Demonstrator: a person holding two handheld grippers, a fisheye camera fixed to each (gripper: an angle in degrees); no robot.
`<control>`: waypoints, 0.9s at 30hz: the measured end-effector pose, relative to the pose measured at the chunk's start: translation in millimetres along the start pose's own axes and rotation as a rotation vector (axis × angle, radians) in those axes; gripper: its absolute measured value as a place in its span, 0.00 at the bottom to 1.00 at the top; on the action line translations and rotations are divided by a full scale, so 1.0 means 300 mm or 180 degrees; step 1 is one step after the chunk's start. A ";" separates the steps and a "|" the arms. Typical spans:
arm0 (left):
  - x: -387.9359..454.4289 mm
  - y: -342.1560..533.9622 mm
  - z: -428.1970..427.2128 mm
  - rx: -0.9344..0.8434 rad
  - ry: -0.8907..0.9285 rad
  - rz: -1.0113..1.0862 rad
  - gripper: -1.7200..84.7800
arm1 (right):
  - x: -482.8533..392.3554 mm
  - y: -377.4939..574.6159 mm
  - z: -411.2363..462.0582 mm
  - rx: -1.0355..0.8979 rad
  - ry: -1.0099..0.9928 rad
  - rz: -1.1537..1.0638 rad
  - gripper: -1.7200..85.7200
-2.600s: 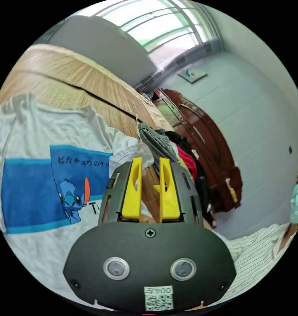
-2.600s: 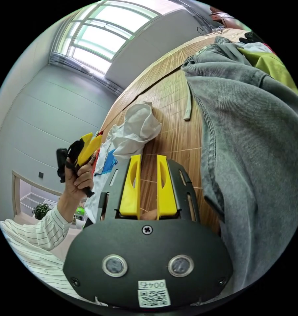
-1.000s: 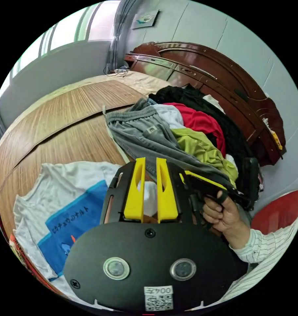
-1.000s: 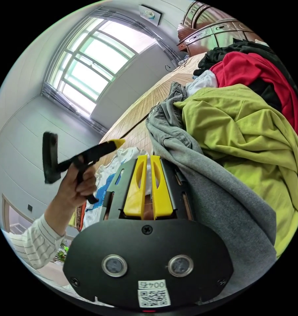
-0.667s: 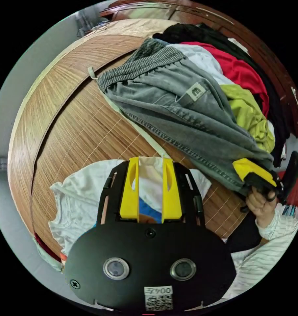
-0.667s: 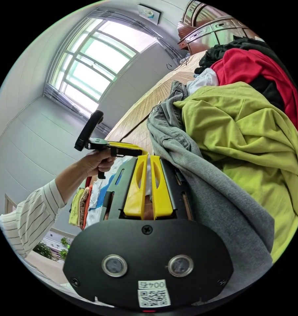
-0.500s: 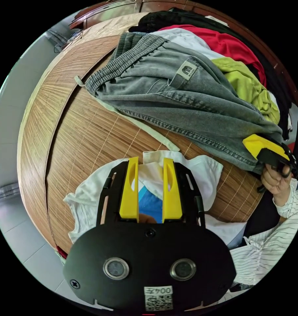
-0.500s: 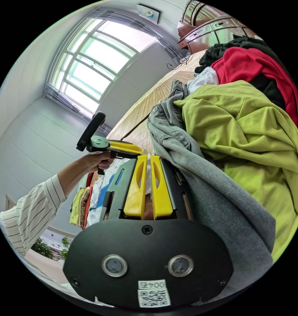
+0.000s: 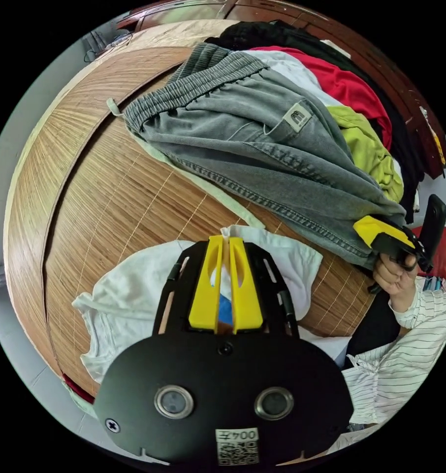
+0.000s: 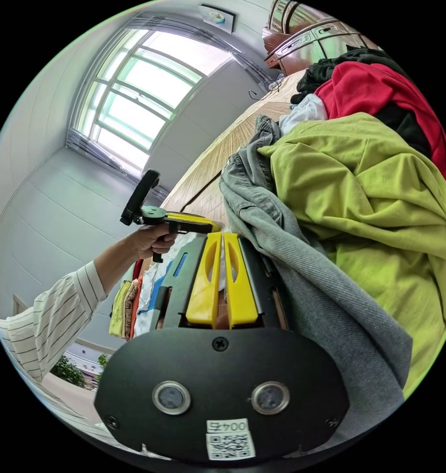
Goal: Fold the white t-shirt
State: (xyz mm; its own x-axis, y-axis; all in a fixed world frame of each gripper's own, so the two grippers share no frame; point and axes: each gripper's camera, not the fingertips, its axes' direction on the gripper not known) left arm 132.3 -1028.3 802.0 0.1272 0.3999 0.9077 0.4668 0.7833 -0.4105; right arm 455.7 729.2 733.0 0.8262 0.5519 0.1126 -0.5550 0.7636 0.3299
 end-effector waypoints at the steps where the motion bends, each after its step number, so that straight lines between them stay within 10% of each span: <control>1: 0.003 0.017 -0.024 0.0132 -0.0036 -0.0011 0.06 | -0.001 0.002 -0.003 0.0004 0.0005 -0.0005 0.01; 9: -0.131 0.403 -0.169 0.2152 0.0520 -0.0600 0.04 | -0.013 0.007 -0.014 0.0006 0.0060 -0.0024 0.02; 27: -0.259 0.387 0.296 0.1796 0.2323 -0.1314 0.15 | -0.093 -0.005 -0.038 -0.0137 0.0098 -0.0360 0.10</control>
State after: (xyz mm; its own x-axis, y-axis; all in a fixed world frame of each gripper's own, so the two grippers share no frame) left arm 98.9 -926.3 676.1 0.6417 -0.1942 0.7419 0.1372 0.9809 0.1381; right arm 432.3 716.4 718.8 0.8809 0.4709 0.0479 -0.4626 0.8349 0.2983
